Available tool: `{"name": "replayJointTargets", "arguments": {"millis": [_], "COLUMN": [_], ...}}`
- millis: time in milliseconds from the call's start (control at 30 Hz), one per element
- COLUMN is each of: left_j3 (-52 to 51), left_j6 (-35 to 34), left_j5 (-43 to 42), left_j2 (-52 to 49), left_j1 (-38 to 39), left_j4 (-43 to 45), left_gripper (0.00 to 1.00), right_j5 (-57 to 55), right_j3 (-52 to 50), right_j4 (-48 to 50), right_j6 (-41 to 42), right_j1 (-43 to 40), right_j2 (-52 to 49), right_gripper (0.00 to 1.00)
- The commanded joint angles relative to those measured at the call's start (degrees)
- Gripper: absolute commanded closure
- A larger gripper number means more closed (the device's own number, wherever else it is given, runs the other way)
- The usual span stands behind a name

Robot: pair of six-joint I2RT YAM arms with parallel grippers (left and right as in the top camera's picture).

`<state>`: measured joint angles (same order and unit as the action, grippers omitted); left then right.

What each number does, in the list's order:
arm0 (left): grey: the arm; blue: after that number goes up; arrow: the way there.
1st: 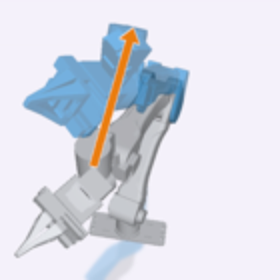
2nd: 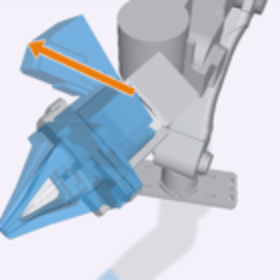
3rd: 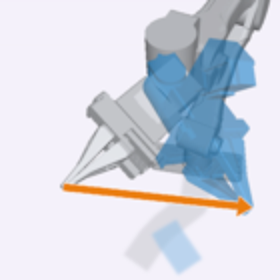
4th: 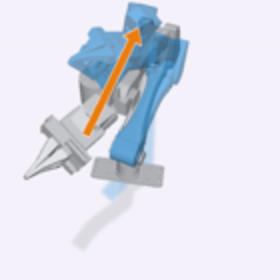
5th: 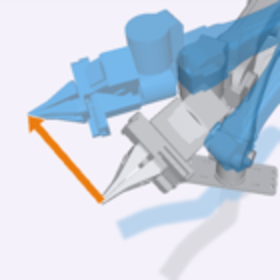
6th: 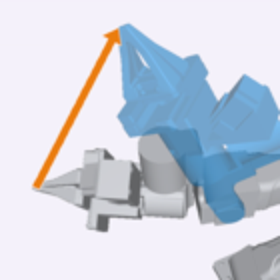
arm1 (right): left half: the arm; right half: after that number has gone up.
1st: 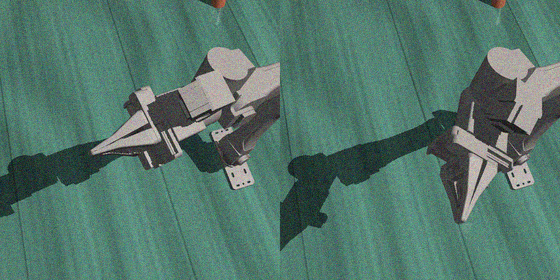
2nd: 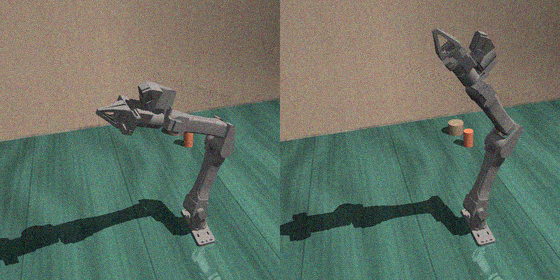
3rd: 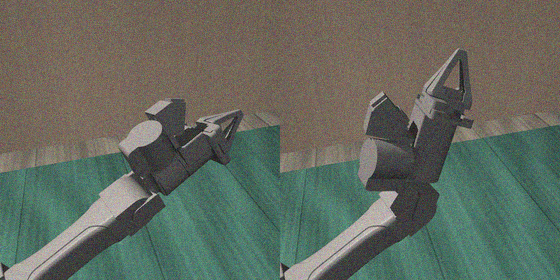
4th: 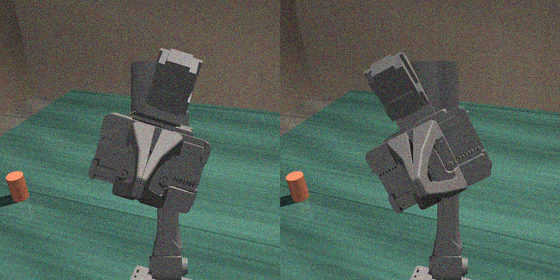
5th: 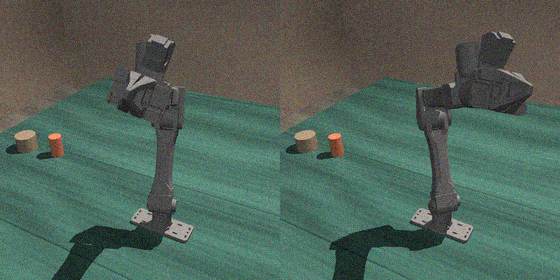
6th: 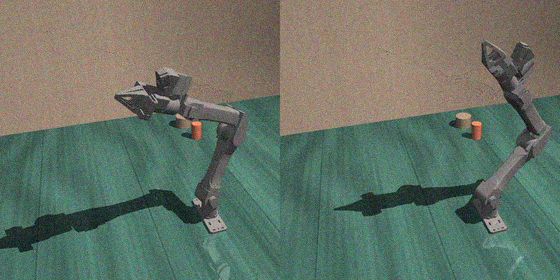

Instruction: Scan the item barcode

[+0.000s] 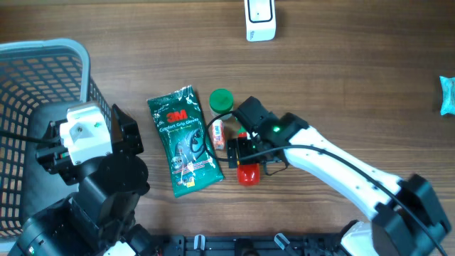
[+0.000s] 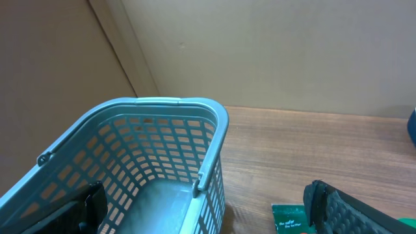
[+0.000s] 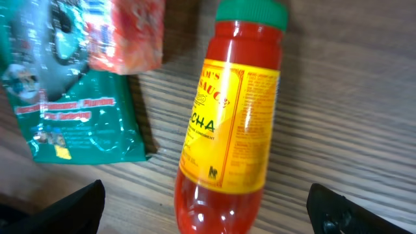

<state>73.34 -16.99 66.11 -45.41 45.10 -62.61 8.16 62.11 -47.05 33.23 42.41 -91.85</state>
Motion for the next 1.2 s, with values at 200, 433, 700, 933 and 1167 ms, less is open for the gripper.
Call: {"name": "replayJointTargets", "arguments": {"millis": [200,433,700,933,1167], "left_j3": [0.1,0.1,0.1,0.1,0.1], "left_j6": [0.3,0.3,0.3,0.3,0.3], "left_j5": [-0.1,-0.1,-0.1,-0.1,-0.1], "left_j2": [0.1,0.1,0.1,0.1,0.1], "left_j1": [0.1,0.1,0.1,0.1,0.1], "left_j4": [0.2,0.2,0.2,0.2,0.2], "left_gripper": [0.0,0.0,0.0,0.0,0.0], "right_j5": [-3.5,-2.7,-3.3,-5.5,-4.2], "right_j3": [-1.0,-1.0,-1.0,-1.0,-1.0], "right_j4": [3.0,0.4,-2.9,-2.7,-3.1], "right_j6": [9.1,10.4,10.2,10.2,8.8], "right_j1": [4.1,2.8,-8.6,-8.7,-9.2], "right_j2": [-13.7,-13.9,-13.9,-13.9,-13.9], "right_gripper": [0.01,0.36,0.4,0.4,0.46]}}
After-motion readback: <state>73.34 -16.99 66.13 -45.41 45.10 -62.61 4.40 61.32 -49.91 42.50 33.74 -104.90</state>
